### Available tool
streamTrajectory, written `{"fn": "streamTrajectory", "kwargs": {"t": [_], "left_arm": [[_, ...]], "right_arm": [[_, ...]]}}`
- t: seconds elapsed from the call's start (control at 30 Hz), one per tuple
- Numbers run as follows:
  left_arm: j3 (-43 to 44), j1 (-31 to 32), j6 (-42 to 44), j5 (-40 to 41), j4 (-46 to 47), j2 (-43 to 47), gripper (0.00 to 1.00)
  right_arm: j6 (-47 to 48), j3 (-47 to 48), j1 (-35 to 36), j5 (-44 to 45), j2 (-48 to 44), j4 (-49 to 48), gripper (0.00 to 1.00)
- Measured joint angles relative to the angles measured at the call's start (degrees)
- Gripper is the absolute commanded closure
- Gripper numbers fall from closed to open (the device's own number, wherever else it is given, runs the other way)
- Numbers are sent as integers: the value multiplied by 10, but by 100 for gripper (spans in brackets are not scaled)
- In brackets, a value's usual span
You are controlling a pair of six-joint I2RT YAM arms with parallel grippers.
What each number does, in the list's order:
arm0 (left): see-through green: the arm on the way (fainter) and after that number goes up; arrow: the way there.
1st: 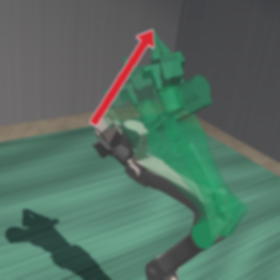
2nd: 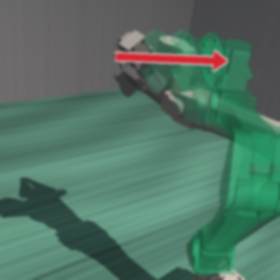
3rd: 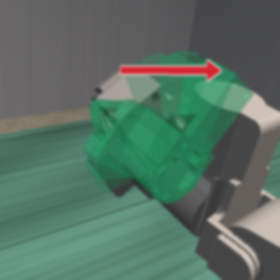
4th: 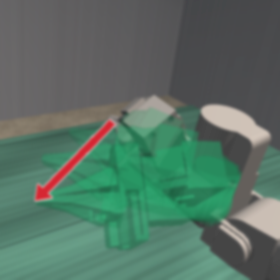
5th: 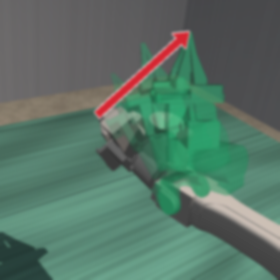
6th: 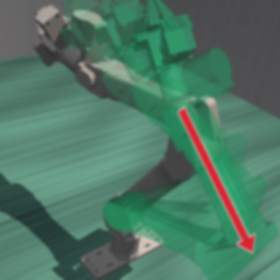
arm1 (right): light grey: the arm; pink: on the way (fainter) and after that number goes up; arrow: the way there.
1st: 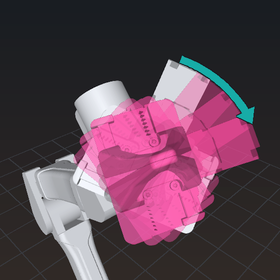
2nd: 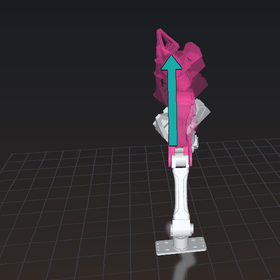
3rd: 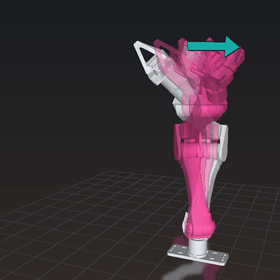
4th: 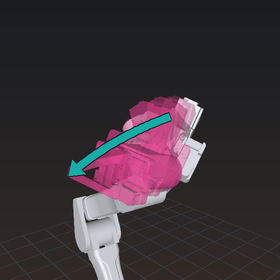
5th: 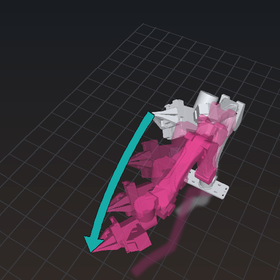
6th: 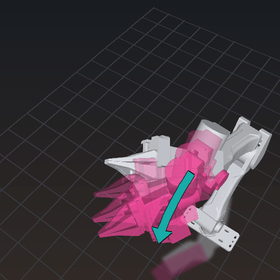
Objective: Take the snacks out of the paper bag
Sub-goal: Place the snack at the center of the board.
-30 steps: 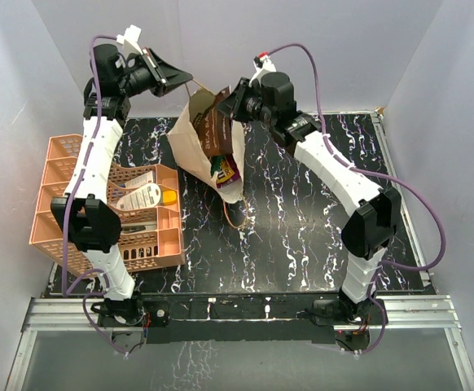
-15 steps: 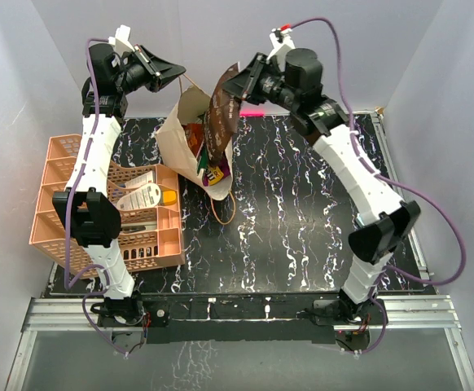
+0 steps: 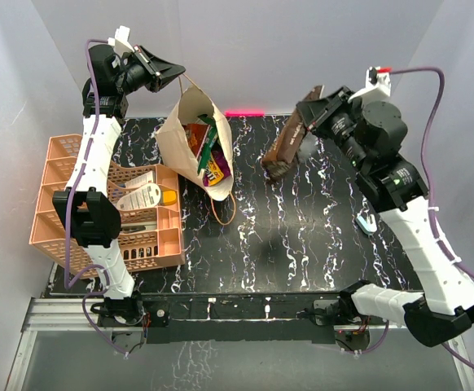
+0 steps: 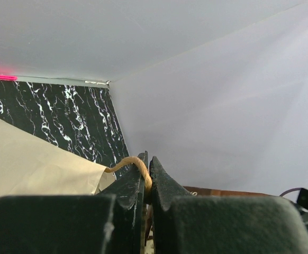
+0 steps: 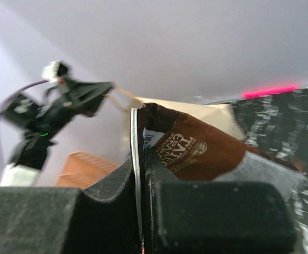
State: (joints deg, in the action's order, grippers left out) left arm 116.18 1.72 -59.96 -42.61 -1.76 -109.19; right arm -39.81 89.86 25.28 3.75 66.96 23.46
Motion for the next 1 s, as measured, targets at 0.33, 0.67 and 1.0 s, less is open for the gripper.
{"fn": "streamTrajectory", "kwargs": {"t": [0.33,0.67,1.0], "left_arm": [[0,0,0,0,0,0,100],[0,0,2,0,-1,0,100],[-1,0,3,-4,-1,0,100]], "right_arm": [[-1,-164,-33,176,35,11,93],[-134,-71,-170,94,259,-54,93],[-249,-361,-235,66,224,-177,93]]}}
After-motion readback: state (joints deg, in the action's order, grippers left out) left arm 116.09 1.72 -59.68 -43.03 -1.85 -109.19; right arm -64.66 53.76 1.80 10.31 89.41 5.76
